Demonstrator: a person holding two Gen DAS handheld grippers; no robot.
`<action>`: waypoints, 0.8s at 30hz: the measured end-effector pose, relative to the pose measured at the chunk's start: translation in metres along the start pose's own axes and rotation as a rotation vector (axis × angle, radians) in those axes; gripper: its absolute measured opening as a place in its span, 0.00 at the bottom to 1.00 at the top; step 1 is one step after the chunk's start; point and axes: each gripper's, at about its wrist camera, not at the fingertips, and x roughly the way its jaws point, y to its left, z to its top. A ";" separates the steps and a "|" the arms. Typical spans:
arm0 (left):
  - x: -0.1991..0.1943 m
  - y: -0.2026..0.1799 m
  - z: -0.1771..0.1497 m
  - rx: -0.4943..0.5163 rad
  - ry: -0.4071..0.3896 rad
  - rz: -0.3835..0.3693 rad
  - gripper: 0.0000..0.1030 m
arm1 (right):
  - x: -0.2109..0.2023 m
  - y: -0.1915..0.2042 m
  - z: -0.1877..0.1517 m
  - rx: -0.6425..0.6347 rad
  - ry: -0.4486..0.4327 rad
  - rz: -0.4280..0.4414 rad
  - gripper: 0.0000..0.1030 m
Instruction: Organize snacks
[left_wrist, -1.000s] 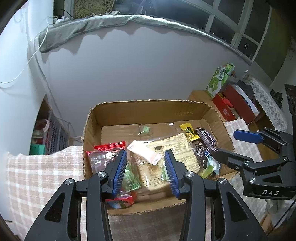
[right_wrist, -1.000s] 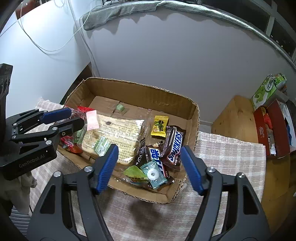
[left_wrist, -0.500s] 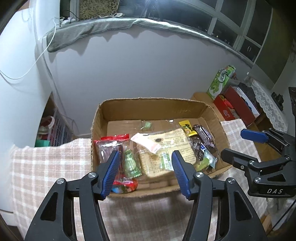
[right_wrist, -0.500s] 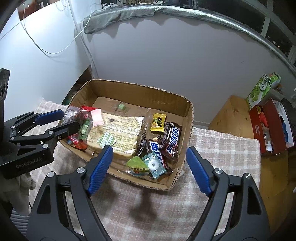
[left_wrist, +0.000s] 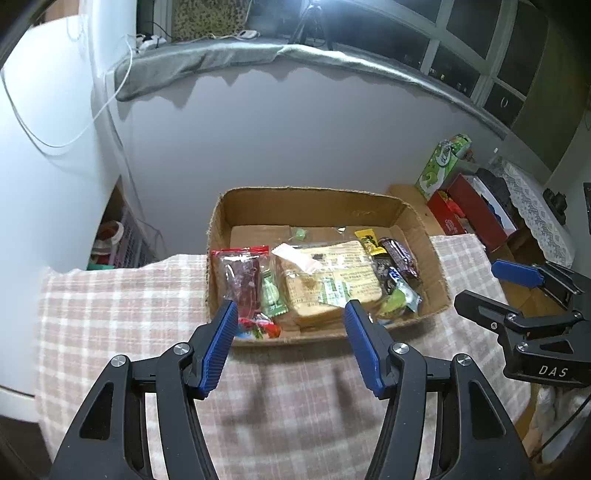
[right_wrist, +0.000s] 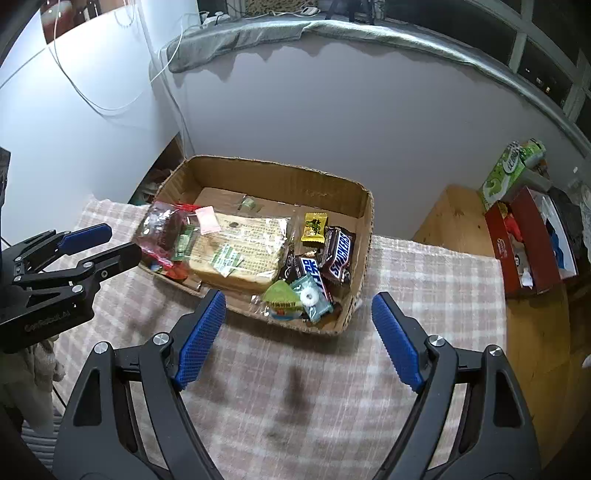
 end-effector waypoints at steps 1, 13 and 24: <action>-0.005 -0.001 -0.001 0.001 -0.002 -0.001 0.58 | -0.006 0.001 -0.002 0.002 -0.002 -0.001 0.81; -0.062 -0.012 -0.016 0.000 -0.060 0.019 0.59 | -0.054 0.016 -0.020 0.008 -0.036 0.011 0.81; -0.097 -0.016 -0.029 0.008 -0.092 0.059 0.60 | -0.088 0.025 -0.032 0.033 -0.077 0.013 0.82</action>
